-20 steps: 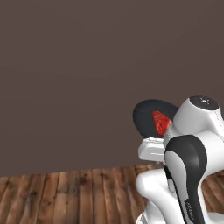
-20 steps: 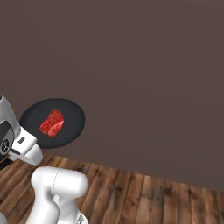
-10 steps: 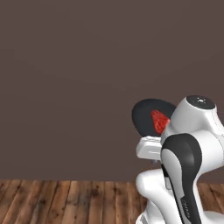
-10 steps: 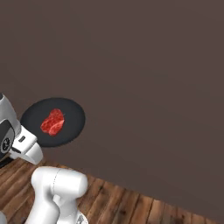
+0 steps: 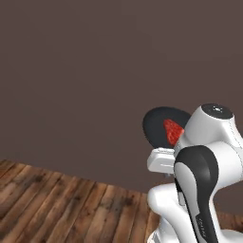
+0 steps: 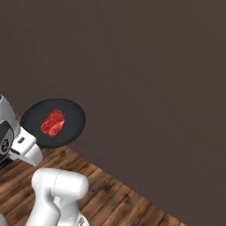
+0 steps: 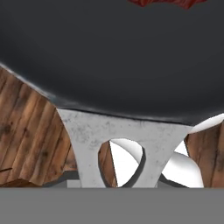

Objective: Pick up the pan with the steak in it and place it on the dining table. Then place the steak on the plate.

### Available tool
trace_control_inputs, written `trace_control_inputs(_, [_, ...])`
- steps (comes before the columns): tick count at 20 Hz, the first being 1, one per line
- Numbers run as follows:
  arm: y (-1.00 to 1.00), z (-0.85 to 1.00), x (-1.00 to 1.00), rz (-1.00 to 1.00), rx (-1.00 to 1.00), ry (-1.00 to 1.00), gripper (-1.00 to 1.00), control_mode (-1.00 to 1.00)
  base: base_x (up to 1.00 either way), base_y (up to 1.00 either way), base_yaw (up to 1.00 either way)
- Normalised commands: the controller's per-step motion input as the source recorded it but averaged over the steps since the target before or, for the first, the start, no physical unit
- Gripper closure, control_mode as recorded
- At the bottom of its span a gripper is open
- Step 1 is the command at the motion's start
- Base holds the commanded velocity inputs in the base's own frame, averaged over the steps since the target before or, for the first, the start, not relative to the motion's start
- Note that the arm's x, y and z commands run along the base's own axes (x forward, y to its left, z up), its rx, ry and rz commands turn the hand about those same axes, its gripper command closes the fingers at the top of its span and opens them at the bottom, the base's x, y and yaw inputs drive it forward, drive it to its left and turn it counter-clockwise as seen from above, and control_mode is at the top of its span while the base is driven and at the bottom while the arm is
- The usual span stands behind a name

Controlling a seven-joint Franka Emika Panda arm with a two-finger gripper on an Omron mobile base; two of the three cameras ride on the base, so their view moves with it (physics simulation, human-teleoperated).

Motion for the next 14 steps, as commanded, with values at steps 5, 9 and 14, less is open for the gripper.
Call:
trace_control_inputs(5, [0.0, 0.0, 0.0, 0.0, 0.0, 0.0, 1.0, 1.0, 0.0, 0.09, 0.48])
trace_control_inputs(9, [0.0, 0.0, 0.0, 0.0, 0.0, 0.0, 1.0, 1.0, 0.0, 0.09, 0.48])
trace_control_inputs(14, [0.0, 0.0, 0.0, 0.0, 0.0, 0.0, 1.0, 1.0, 0.0, 0.09, 0.48])
